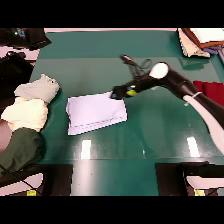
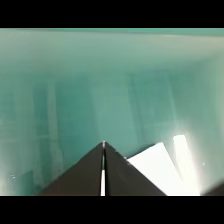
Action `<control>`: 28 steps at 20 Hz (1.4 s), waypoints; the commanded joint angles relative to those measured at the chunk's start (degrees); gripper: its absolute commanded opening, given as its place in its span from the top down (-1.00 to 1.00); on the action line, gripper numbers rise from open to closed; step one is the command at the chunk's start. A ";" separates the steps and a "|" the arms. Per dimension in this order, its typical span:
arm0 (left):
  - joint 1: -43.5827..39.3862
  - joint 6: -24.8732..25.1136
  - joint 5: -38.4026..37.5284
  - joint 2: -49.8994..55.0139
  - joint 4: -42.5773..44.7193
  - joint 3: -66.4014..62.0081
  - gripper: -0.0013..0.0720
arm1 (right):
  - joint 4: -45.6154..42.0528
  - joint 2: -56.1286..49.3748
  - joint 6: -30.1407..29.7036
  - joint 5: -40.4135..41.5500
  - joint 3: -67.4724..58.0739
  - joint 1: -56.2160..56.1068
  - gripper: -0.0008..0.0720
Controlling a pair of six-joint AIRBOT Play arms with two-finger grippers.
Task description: Fold the shirts.
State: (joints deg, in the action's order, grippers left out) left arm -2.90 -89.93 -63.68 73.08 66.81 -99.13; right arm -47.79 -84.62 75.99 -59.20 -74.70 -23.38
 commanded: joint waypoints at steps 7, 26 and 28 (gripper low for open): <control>-6.36 0.42 1.03 2.12 0.22 0.76 0.92 | 15.52 -11.02 -2.14 -1.99 9.86 9.35 -0.51; -18.71 0.42 7.74 2.49 0.28 0.76 0.92 | -13.68 1.11 5.44 0.72 -9.14 38.07 0.94; -19.74 0.39 8.48 2.49 0.26 0.74 0.92 | -13.66 3.06 5.44 1.46 -9.14 46.86 0.93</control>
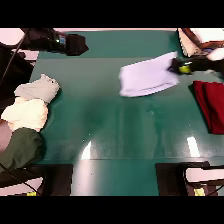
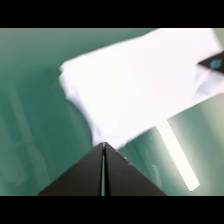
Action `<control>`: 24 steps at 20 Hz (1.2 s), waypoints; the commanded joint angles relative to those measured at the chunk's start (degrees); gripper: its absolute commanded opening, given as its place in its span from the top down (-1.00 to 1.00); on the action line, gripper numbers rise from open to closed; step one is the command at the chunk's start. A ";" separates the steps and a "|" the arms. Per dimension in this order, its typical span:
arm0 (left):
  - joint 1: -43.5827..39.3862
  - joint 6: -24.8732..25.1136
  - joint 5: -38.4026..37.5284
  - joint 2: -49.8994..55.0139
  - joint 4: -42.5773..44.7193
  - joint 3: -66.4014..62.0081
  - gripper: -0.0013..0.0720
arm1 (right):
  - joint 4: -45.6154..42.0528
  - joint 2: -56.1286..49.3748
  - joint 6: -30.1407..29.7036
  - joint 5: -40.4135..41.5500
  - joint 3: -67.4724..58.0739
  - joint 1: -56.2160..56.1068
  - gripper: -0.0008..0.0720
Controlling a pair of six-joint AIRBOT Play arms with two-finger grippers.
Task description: Fold the shirts.
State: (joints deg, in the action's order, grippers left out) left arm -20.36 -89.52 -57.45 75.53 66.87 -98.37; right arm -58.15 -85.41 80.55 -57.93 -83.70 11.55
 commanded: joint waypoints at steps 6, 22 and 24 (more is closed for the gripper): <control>-2.27 -0.24 2.34 0.04 0.04 0.00 0.92 | 0.09 3.76 0.81 4.09 -0.17 27.52 0.93; -2.27 -0.39 -0.68 0.04 0.22 0.00 0.91 | -2.19 4.94 0.74 1.44 -14.84 30.64 0.94; -2.27 -0.26 -0.68 0.04 0.24 0.00 0.91 | -5.84 5.86 0.59 -2.49 -14.80 31.19 0.93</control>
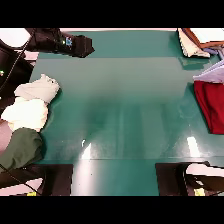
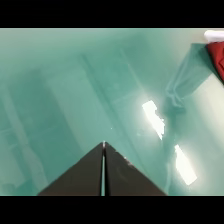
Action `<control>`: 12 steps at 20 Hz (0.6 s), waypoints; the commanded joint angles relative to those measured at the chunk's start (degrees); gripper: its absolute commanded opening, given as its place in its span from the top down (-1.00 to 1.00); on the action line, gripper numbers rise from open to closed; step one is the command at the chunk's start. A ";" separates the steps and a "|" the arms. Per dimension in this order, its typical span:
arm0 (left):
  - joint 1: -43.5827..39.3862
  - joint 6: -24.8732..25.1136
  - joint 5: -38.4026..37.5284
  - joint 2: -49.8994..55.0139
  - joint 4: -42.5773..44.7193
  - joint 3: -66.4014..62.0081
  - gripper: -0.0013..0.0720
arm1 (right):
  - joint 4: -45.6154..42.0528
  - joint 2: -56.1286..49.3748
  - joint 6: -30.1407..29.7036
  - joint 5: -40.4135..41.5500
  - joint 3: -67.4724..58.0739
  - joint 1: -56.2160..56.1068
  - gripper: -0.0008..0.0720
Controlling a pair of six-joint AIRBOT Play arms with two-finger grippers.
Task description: Fold the shirts.
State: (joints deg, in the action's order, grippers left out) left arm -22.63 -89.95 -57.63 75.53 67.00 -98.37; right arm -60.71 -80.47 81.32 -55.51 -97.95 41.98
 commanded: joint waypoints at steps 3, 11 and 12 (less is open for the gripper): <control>0.00 0.46 -0.48 0.04 0.11 0.00 0.91 | -12.09 2.91 -0.11 -10.73 0.17 1.11 0.94; 0.00 2.58 -0.98 0.04 0.11 0.00 0.91 | -12.94 14.34 -0.37 -12.35 23.45 11.63 -0.46; 0.00 2.60 -0.96 0.04 0.11 0.00 0.91 | -12.87 15.52 -0.35 -12.13 25.49 13.29 -0.77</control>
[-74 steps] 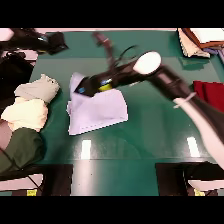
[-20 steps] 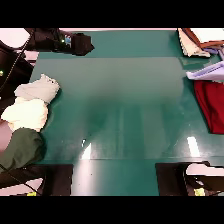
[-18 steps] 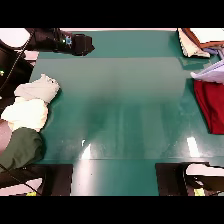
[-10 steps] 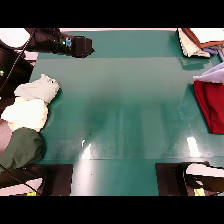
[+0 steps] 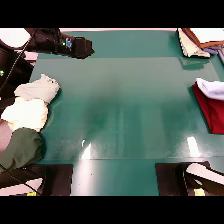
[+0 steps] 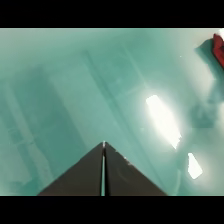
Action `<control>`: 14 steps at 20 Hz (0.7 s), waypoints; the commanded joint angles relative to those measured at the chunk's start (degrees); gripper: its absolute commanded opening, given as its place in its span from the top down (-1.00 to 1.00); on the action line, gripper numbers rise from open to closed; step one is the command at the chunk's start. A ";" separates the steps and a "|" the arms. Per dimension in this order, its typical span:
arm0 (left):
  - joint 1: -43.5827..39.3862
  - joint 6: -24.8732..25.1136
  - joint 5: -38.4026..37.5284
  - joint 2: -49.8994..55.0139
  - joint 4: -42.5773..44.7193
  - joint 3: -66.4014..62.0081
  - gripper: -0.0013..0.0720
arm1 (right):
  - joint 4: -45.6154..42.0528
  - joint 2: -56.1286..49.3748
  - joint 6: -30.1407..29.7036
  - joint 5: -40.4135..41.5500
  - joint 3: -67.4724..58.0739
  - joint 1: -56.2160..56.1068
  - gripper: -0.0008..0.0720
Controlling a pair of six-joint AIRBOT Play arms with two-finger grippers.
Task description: Fold the shirts.
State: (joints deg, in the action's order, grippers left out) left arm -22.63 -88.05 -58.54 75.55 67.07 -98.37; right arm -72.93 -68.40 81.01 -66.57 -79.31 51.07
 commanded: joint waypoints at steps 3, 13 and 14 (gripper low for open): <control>0.00 0.72 -0.04 0.02 0.04 0.00 0.91 | 1.68 6.69 -0.04 -0.76 8.48 7.04 -0.81; 0.17 0.63 1.14 0.02 -0.24 -0.02 0.91 | 14.43 16.02 -0.04 1.64 8.50 -25.79 -0.81; 0.17 0.63 1.29 0.02 -0.22 -0.02 0.91 | 14.40 16.24 -0.04 1.66 8.52 -30.56 -0.81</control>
State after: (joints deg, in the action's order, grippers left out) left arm -22.52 -87.39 -57.87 75.55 67.05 -98.37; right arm -59.75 -53.63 80.95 -64.97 -70.89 32.42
